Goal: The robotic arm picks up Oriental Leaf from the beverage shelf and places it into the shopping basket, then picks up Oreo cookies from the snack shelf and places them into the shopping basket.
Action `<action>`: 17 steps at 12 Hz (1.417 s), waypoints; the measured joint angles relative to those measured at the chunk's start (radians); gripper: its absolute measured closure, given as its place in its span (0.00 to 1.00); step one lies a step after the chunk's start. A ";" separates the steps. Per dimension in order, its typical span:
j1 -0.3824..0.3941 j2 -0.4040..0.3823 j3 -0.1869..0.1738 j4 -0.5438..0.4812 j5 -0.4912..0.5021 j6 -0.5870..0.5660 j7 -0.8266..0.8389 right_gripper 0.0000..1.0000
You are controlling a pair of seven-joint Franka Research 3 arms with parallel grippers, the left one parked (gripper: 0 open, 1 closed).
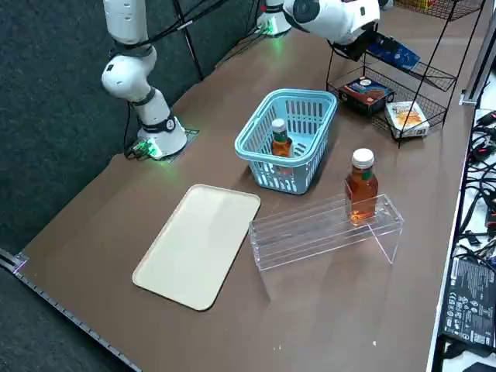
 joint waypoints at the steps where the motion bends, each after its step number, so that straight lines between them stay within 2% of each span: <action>1: 0.000 0.007 0.000 0.007 0.000 0.000 0.000 0.00; 7: 0.006 0.056 -0.001 0.052 0.000 0.000 0.000 0.00; 17: 0.007 0.069 -0.002 0.062 0.000 0.007 0.000 0.00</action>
